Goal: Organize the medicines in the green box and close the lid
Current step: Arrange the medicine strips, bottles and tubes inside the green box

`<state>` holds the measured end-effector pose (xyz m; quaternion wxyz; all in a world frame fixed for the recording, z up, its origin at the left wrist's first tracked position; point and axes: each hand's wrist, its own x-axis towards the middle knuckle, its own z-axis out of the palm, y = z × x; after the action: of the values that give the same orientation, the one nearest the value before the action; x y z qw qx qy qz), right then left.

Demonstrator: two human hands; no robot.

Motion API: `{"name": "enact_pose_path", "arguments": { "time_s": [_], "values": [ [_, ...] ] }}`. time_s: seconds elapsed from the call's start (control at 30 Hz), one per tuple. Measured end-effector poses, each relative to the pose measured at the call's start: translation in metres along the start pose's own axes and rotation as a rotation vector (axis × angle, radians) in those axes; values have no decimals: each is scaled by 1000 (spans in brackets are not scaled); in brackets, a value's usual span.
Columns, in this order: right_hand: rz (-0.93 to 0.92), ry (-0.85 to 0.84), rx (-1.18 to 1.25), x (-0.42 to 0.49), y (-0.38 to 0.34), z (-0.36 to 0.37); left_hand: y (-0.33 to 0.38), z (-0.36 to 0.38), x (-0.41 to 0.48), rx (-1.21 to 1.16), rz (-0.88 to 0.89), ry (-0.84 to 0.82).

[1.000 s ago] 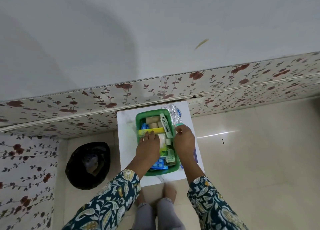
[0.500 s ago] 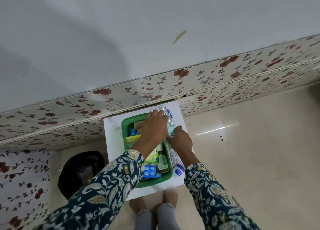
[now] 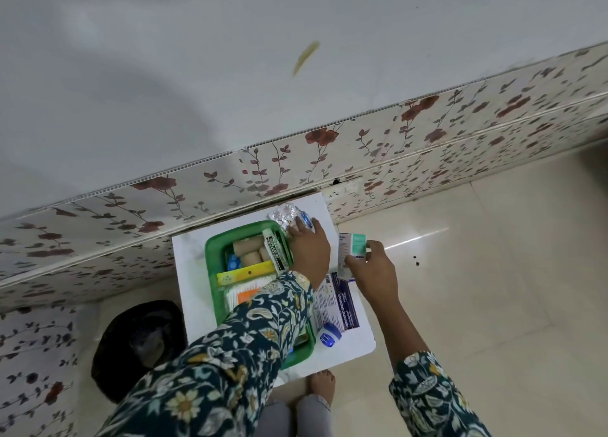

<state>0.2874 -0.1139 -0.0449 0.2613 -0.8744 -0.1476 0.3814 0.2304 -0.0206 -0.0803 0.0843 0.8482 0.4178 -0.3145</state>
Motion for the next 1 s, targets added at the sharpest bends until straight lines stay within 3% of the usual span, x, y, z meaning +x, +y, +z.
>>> {"name": "enact_pose_path", "arguments": {
  "time_s": [0.37,0.67,0.87,1.0],
  "values": [
    [-30,13,122,-16,-10,-8,-8,-29,-23,70,200,11],
    [-62,25,164,-24,-16,-7,-12,-22,-18,71,168,274],
    [-78,29,179,-27,-11,-6,-16,-28,-16,-229,61,294],
    [-78,47,205,-35,-15,-12,-19,-48,-30,-558,-41,345]
  ]
}}
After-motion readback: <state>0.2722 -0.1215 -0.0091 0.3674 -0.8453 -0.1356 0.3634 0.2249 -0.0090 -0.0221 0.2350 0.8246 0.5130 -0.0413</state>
